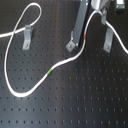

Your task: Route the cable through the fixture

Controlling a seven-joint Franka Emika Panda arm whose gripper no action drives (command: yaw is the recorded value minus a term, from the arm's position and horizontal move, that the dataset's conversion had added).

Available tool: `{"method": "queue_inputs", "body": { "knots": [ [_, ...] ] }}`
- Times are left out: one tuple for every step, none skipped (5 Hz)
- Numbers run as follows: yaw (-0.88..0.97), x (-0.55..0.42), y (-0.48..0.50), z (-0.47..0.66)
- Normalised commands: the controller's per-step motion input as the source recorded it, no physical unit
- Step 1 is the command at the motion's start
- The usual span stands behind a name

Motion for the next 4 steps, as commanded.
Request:
{"method": "queue_inputs", "body": {
  "knots": [
    [0.23,-0.097,0.115,0.10],
    [0.30,0.006,0.024,0.34],
    [0.10,0.013,-0.008,0.40],
    [-0.06,0.028,-0.072,0.25]
  ]
}}
